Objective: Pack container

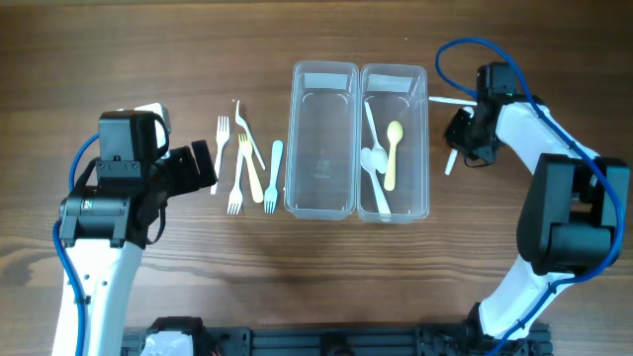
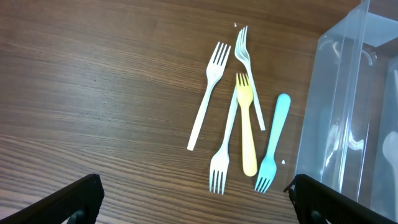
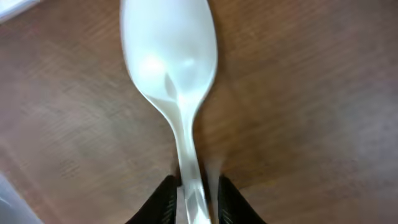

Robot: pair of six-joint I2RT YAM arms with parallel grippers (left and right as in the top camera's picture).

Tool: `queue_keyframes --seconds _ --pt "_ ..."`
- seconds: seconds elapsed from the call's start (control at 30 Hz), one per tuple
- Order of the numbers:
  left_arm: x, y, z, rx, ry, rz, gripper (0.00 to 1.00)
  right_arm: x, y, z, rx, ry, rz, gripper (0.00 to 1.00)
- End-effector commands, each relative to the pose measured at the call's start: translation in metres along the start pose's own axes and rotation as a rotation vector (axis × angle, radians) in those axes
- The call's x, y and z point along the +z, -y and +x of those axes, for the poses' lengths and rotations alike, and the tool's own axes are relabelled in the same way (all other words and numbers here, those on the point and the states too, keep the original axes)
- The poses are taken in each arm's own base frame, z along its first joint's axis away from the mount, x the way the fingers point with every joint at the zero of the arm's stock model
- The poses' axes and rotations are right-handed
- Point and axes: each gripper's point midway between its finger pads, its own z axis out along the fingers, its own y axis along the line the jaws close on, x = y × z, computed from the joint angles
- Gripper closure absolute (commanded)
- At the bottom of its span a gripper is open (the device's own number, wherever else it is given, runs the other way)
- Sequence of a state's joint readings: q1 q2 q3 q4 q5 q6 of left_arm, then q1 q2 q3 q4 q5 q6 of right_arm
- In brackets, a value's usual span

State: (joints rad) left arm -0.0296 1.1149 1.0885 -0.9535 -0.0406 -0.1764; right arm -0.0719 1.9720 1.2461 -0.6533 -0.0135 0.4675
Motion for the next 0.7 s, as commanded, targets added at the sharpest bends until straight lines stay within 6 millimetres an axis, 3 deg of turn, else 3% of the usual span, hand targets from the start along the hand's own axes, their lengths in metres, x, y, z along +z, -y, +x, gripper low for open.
queue_keyframes --seconds 0.0,0.17,0.27,0.4,0.43,0.47,0.6,0.67 --pt "-0.004 -0.003 -0.007 0.009 0.022 -0.011 0.0 0.01 0.023 0.012 -0.047 -0.045 0.116 0.78" --pt "-0.004 -0.003 -0.007 0.009 0.022 -0.011 0.0 0.01 0.023 0.017 -0.052 -0.066 0.112 0.84" --pt "-0.004 -0.003 -0.007 0.009 0.022 -0.011 0.0 -0.01 0.009 0.009 -0.075 -0.028 0.037 0.86" --pt "-0.004 -0.003 -0.007 0.009 0.022 -0.011 0.0 -0.081 -0.015 -0.012 -0.081 0.134 -0.105 0.89" --pt "-0.004 -0.003 -0.007 0.009 0.022 -0.011 0.0 -0.104 -0.024 -0.014 -0.089 0.177 -0.16 0.89" --pt "-0.004 -0.003 -0.007 0.009 0.022 -0.011 0.0 -0.141 -0.037 -0.014 -0.108 0.246 -0.248 0.89" --pt "-0.004 -0.003 -0.007 0.009 0.022 -0.01 0.0 -0.21 -0.075 0.014 -0.207 0.312 -0.458 0.9" --pt "-0.004 -0.003 -0.007 0.009 0.022 -0.011 0.0 -0.222 -0.093 0.035 -0.271 0.304 -0.493 0.9"
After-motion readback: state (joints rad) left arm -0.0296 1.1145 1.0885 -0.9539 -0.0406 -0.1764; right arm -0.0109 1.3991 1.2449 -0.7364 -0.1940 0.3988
